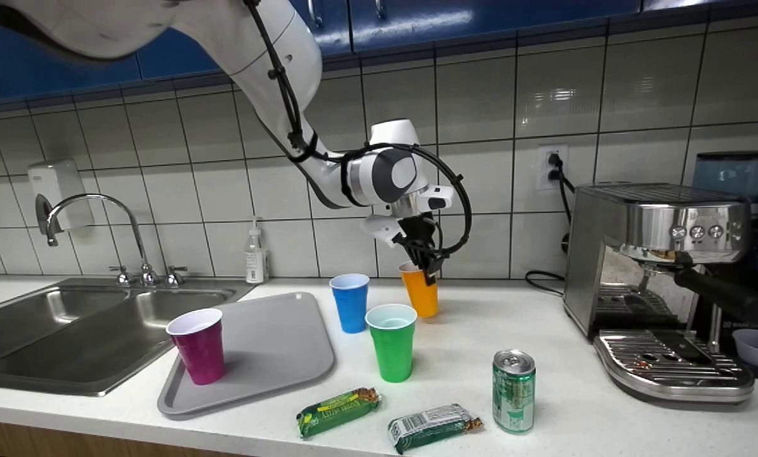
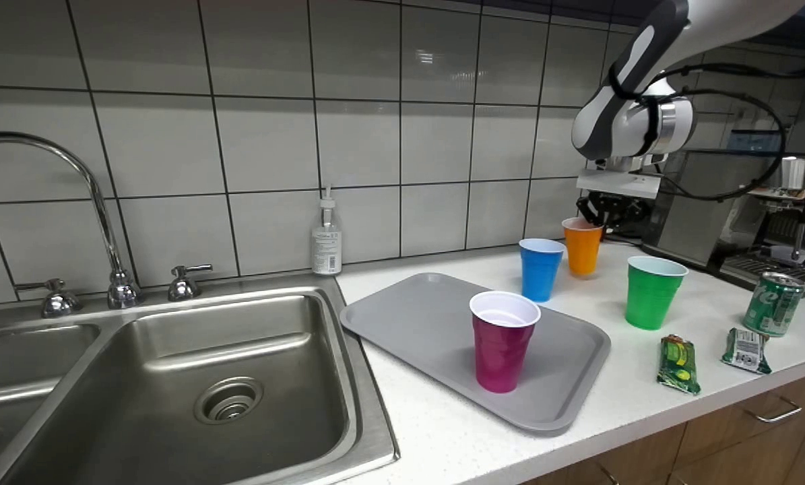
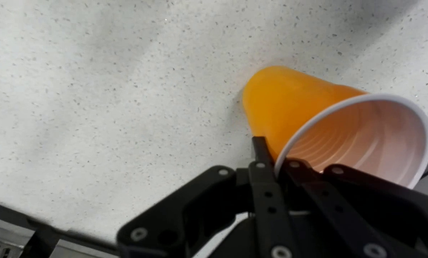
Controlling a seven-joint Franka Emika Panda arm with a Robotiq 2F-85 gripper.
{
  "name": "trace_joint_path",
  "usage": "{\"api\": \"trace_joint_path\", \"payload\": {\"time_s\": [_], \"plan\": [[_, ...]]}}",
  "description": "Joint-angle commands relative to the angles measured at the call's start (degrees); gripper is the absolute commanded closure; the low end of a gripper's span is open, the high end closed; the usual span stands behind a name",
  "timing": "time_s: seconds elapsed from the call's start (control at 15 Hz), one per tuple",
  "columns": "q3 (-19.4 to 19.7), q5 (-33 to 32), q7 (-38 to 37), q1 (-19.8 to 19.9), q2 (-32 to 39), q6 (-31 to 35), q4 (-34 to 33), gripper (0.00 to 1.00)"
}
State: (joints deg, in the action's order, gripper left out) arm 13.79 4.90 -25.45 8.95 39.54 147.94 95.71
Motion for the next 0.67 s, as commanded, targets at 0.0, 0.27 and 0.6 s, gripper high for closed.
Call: {"api": "trace_joint_path", "payload": {"time_s": [0.0,0.27,0.6], "plan": [[-1.1,1.9,1.1,1.0,2.8,-2.4,-4.9,0.99],[-1.0,2.4,0.7,0.8,4.5,-2.6,-6.7,0.99],[-0.7,2.7,0.2,0.5,5.6,-2.8,-7.9,0.71]]}}
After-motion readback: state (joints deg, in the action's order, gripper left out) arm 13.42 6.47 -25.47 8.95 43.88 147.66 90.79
